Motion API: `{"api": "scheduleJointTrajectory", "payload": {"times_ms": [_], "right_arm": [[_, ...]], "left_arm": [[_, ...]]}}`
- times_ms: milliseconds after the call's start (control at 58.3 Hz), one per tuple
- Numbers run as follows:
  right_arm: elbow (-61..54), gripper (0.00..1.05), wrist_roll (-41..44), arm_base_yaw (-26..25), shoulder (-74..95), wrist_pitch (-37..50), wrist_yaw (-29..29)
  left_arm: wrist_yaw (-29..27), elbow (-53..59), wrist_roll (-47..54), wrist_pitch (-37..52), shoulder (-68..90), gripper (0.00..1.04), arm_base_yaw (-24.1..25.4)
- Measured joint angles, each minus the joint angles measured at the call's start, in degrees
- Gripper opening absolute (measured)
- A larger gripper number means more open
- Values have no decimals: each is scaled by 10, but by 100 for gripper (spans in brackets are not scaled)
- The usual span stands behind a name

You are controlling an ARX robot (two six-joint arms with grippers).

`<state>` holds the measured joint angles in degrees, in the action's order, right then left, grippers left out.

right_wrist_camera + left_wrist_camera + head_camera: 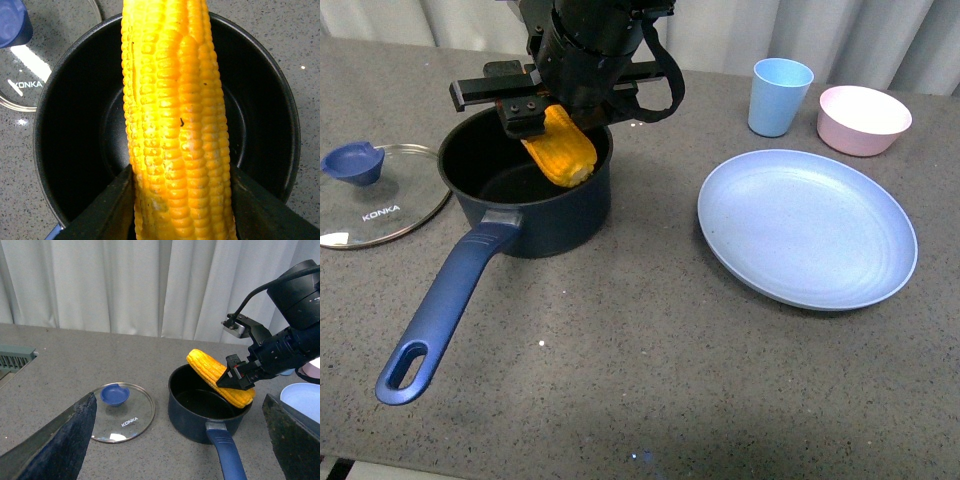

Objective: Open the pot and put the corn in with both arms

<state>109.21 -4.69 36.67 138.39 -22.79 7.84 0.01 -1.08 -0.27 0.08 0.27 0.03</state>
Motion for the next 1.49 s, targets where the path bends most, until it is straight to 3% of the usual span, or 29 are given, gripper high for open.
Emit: {"api": "scheduleJointTrajectory", "payload": {"times_ms": [240, 360, 652, 858, 961, 1167, 1493], "right_arm": [[-15, 97, -3, -2, -4, 16, -2], [-73, 95, -12, -8, -36, 64, -17], [-394, 95, 14, -66, -293, 316, -138], [-639, 95, 35, -111, -449, 409, -162], [-764, 95, 40, -147, -549, 418, -163], [-899, 95, 64, -207, -701, 389, -155], [-1004, 95, 59, -283, -866, 345, -81]], "left_arm": [[0, 0, 0, 0, 0, 98, 0], [0, 0, 0, 0, 0, 98, 0], [0, 0, 0, 0, 0, 98, 0], [0, 0, 0, 0, 0, 98, 0], [0, 0, 0, 0, 0, 98, 0], [0, 0, 0, 0, 0, 98, 0], [0, 0, 0, 0, 0, 98, 0]]}}
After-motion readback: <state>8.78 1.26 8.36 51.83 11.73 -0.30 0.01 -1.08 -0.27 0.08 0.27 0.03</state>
